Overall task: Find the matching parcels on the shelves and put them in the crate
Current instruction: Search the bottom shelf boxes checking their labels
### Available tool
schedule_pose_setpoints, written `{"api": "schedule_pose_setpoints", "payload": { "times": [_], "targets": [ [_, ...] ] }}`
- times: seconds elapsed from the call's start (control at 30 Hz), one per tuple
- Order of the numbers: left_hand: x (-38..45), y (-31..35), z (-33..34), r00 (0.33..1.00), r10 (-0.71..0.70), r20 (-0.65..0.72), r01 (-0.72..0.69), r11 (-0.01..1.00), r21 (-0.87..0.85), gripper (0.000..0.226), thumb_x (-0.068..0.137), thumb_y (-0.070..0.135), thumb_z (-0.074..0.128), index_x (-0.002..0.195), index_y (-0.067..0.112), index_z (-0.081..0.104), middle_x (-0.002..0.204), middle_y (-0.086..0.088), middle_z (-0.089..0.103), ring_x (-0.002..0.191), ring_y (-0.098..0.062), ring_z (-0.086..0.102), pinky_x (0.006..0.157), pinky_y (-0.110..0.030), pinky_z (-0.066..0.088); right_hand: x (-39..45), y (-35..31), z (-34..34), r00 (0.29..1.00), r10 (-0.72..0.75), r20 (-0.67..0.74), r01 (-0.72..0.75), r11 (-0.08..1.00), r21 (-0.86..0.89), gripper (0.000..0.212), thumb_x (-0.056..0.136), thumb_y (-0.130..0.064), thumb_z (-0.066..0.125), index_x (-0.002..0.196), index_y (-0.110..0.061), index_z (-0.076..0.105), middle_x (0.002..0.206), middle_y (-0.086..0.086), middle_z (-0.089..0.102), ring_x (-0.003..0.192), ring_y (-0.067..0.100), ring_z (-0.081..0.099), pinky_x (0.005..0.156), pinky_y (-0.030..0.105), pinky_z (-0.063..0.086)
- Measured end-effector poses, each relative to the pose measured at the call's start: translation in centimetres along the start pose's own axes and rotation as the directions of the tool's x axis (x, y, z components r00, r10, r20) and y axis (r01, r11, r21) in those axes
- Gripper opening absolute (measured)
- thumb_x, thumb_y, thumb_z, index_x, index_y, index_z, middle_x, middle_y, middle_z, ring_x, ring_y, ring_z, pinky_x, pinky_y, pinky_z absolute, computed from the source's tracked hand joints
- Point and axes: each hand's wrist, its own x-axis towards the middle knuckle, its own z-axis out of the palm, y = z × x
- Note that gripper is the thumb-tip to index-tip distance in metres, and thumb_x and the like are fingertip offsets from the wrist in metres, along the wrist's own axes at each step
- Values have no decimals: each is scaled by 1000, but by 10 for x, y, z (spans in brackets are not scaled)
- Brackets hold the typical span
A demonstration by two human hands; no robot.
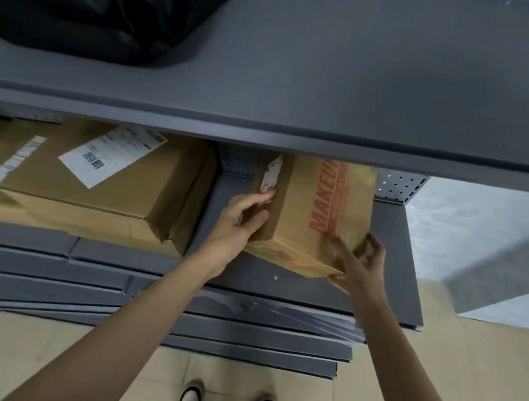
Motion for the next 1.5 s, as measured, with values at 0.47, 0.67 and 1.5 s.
{"api": "schedule_pose_setpoints", "payload": {
  "times": [0.47, 0.67, 1.5],
  "targets": [
    [-34, 2, -74, 964, -214, 159, 183, 965, 185, 99, 43, 58, 84, 130, 37, 42, 126, 25, 53, 118, 3, 50, 98, -17, 41, -67, 21, 56, 959, 35, 282, -36, 999, -1, 65, 71, -72, 40, 129, -42, 46, 139, -1, 50, 118, 15, 54, 98, 40, 45],
    [-39, -19, -77, 960, -256, 111, 213, 930, 300, 109, 58, 59, 76, 146, 28, 19, 150, 6, 29, 135, -16, 31, 94, -24, 28, -74, 9, 80, 933, 3, 360, 11, 999, -36, 71, 70, -69, 49, 136, -46, 33, 132, -7, 53, 114, 19, 58, 91, 43, 52],
    [-86, -17, -70, 730, 36, 683, -430, 800, 418, 99, 71, 69, 59, 131, 63, -20, 135, 41, -37, 135, 6, -19, 113, -35, 8, -85, -63, 59, 861, -503, 73, 508, 855, -103, 63, 66, -43, 79, 105, -28, 32, 99, -8, 47, 82, -8, 55, 68, 11, 49]
  ]
}}
